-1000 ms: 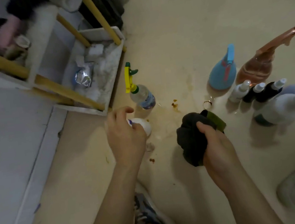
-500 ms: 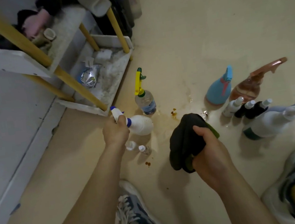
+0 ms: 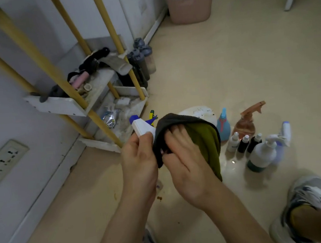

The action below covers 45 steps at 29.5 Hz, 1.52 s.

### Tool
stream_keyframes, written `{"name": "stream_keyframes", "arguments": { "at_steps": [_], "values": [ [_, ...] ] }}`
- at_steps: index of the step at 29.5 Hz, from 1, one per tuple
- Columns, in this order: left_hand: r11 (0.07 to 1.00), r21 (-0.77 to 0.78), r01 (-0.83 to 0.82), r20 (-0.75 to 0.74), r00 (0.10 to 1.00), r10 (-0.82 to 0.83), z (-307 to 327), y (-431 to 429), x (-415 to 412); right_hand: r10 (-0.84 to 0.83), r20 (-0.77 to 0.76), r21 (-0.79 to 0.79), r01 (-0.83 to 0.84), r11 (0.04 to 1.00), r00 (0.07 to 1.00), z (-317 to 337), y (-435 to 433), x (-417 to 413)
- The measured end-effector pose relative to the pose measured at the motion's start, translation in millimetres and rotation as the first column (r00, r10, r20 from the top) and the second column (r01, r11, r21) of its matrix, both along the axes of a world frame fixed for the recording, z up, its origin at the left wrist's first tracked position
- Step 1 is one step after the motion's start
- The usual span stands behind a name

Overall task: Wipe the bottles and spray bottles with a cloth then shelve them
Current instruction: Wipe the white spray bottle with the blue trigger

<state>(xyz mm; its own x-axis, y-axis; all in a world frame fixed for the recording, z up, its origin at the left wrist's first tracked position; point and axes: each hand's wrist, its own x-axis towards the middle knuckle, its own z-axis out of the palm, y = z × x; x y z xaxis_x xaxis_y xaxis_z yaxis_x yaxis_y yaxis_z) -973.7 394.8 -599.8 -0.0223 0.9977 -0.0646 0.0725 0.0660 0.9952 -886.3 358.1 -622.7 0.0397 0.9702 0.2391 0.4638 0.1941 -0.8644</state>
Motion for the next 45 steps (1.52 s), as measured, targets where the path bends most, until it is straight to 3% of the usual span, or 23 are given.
{"name": "stream_keyframes", "arguments": {
  "at_steps": [3,5,11,14,17,19,21,23,25,27,29,31,33,35,37,41,43,45],
  "values": [
    [0.992,0.096,0.086,0.002,0.996,-0.087,22,-9,1,-0.115,0.201,0.122,0.092,0.988,0.973,21,-6,7],
    [0.981,0.129,0.146,-0.018,0.989,-0.145,30,-12,0,-0.179,0.254,0.203,0.129,0.971,0.95,31,-9,2],
    [0.92,0.302,0.25,-0.205,0.959,-0.194,51,-25,-5,-0.339,0.368,0.179,0.292,0.94,0.866,42,-8,19],
    [0.89,0.355,0.287,-0.304,0.935,-0.18,53,-27,-4,-0.368,0.237,0.136,0.344,0.929,0.899,39,-7,22],
    [0.913,0.33,0.241,-0.284,0.947,-0.147,52,-32,-4,-0.466,-0.017,0.068,0.466,0.882,0.885,25,-9,23],
    [0.939,0.291,0.185,-0.25,0.962,-0.112,53,-34,-7,-0.531,-0.07,-0.041,0.529,0.848,0.845,16,-7,29],
    [0.948,0.288,0.132,-0.209,0.975,-0.072,53,-32,-12,-0.542,-0.129,-0.197,0.515,0.835,0.83,14,-7,39],
    [0.947,0.303,0.103,-0.15,0.987,-0.059,55,-30,-16,-0.514,-0.316,-0.323,0.419,0.848,0.797,19,-10,43],
    [0.941,0.324,0.096,-0.148,0.988,-0.05,57,-26,-18,-0.423,-0.379,-0.231,0.359,0.904,0.823,29,-20,30],
    [0.931,0.344,0.121,-0.193,0.98,-0.057,54,-21,-19,-0.311,-0.244,0.017,0.325,0.946,0.918,33,-29,7],
    [0.922,0.354,0.154,-0.245,0.967,-0.067,52,-17,-21,-0.203,-0.053,0.144,0.209,0.967,0.978,29,-31,-8],
    [0.93,0.341,0.136,-0.224,0.973,-0.06,51,-17,-23,-0.146,0.129,0.135,0.129,0.983,0.981,25,-25,3],
    [0.931,0.334,0.149,-0.232,0.97,-0.072,55,-17,-23,-0.043,0.273,0.008,0.043,0.999,0.961,26,-22,26],
    [0.921,0.342,0.184,-0.289,0.954,-0.083,58,-15,-19,0.075,0.341,-0.155,-0.022,0.988,0.937,27,-20,49],
    [0.923,0.333,0.193,-0.311,0.946,-0.085,65,-12,-13,0.088,0.371,-0.144,-0.037,0.989,0.925,30,-16,57],
    [0.906,0.252,0.339,-0.28,0.922,-0.267,97,4,10,-0.052,0.182,0.054,0.043,0.998,0.982,35,-5,62],
    [0.867,0.163,0.47,-0.128,0.882,-0.454,111,9,19,-0.122,-0.024,0.041,0.123,0.992,0.992,49,-2,72],
    [0.852,0.159,0.5,-0.002,0.863,-0.506,108,11,23,-0.152,-0.29,-0.04,0.146,0.988,0.945,70,-1,88]
  ]
}}
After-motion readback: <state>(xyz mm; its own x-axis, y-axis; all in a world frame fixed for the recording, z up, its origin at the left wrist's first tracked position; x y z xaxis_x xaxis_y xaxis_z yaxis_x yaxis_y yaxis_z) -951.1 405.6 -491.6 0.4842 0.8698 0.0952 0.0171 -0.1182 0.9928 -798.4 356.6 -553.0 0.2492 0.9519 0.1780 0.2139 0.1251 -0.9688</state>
